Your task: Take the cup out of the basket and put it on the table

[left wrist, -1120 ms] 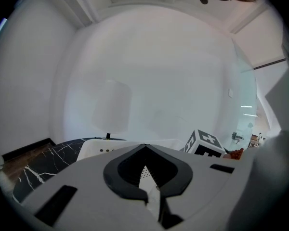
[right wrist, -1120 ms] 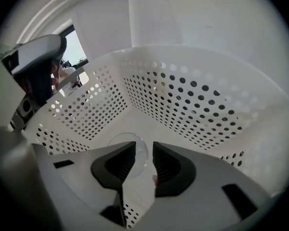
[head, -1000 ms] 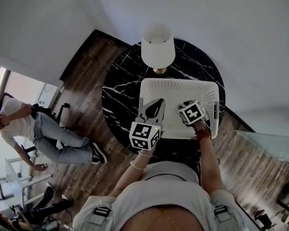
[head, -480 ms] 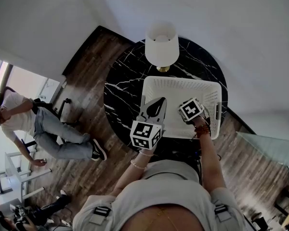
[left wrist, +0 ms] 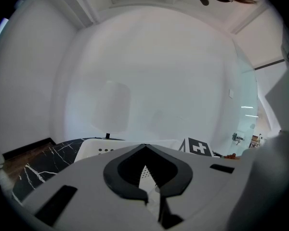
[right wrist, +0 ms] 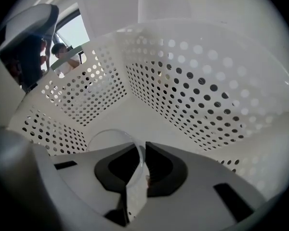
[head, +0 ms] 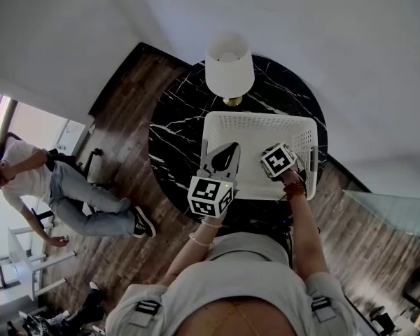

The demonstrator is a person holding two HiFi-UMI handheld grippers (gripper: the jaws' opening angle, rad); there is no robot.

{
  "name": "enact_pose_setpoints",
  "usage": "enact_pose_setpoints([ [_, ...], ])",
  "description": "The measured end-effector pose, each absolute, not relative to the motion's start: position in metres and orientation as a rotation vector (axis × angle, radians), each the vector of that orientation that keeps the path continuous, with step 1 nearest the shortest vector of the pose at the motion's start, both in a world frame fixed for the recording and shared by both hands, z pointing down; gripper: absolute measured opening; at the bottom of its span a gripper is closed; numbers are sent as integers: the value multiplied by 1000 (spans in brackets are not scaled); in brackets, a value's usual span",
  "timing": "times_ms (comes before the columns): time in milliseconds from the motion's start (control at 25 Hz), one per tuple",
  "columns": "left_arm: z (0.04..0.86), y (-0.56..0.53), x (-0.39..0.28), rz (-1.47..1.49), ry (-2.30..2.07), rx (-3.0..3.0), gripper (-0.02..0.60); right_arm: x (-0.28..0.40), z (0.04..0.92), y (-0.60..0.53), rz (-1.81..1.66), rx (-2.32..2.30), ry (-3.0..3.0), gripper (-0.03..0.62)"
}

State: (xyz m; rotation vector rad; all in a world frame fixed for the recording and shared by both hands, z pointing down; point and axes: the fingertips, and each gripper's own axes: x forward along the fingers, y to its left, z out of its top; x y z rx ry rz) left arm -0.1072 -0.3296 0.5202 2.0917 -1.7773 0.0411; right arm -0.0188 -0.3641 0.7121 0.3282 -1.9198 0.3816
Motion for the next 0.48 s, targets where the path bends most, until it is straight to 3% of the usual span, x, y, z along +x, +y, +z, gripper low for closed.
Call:
enact_pose_setpoints([
  [480, 515, -325, -103, 35, -1773, 2107, 5, -21, 696, -373, 428, 390, -1994, 38],
])
